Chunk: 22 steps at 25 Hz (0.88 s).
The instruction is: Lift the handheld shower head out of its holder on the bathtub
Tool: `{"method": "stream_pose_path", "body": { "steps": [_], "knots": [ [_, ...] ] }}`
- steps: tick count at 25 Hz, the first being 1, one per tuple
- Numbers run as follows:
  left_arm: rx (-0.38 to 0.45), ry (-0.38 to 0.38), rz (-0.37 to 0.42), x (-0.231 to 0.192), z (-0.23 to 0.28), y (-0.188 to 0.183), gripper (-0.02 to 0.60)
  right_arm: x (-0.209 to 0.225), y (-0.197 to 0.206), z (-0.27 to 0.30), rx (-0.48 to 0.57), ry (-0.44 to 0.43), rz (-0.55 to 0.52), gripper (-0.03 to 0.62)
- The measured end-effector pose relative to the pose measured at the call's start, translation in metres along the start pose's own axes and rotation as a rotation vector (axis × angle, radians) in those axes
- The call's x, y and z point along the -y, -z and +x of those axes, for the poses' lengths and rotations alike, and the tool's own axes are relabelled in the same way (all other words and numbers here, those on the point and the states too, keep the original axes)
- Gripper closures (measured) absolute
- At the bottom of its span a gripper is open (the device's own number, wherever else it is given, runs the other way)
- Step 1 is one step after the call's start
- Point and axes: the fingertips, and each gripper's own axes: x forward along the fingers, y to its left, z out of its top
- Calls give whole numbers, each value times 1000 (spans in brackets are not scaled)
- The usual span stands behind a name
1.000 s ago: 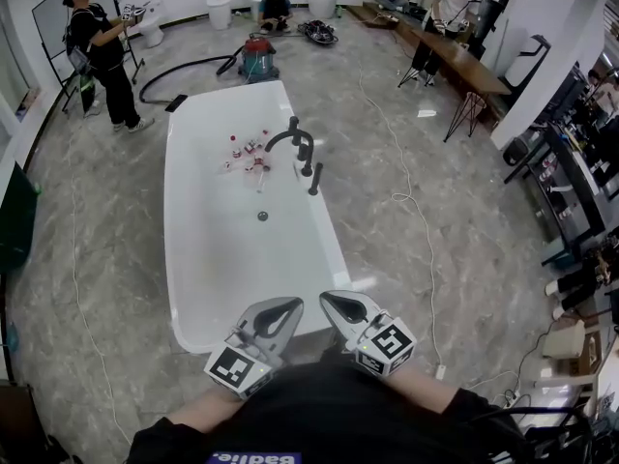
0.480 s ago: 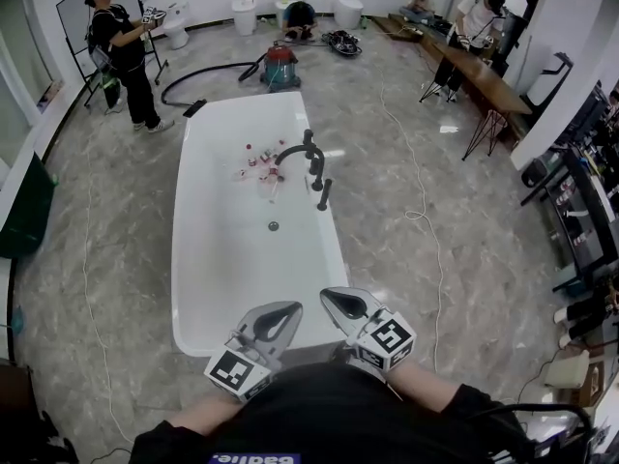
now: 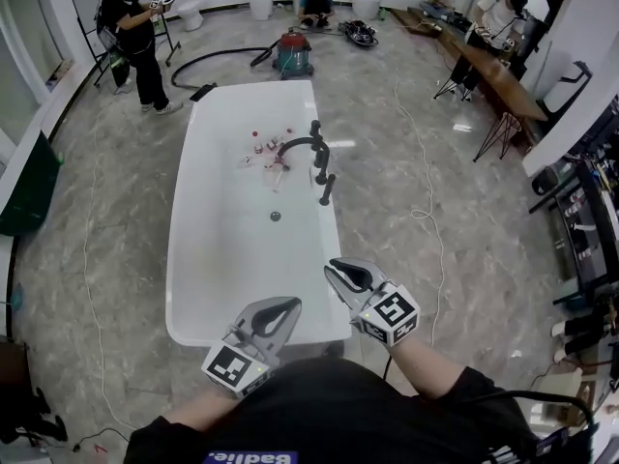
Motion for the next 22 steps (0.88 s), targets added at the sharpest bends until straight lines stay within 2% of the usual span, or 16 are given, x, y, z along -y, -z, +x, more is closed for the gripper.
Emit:
{"method": "stream_pose_path", "body": {
  "steps": [5, 15, 22],
  "knots": [
    [-8, -37, -3, -4, 11, 1, 577, 43, 1, 8, -29, 30, 1, 525],
    [-2, -114, -14, -8, 42, -1, 577, 112, 5, 27, -103, 5, -55, 446],
    [-12, -119, -18, -12, 51, 8, 577, 155, 16, 56, -175, 0, -90, 419]
  ]
}}
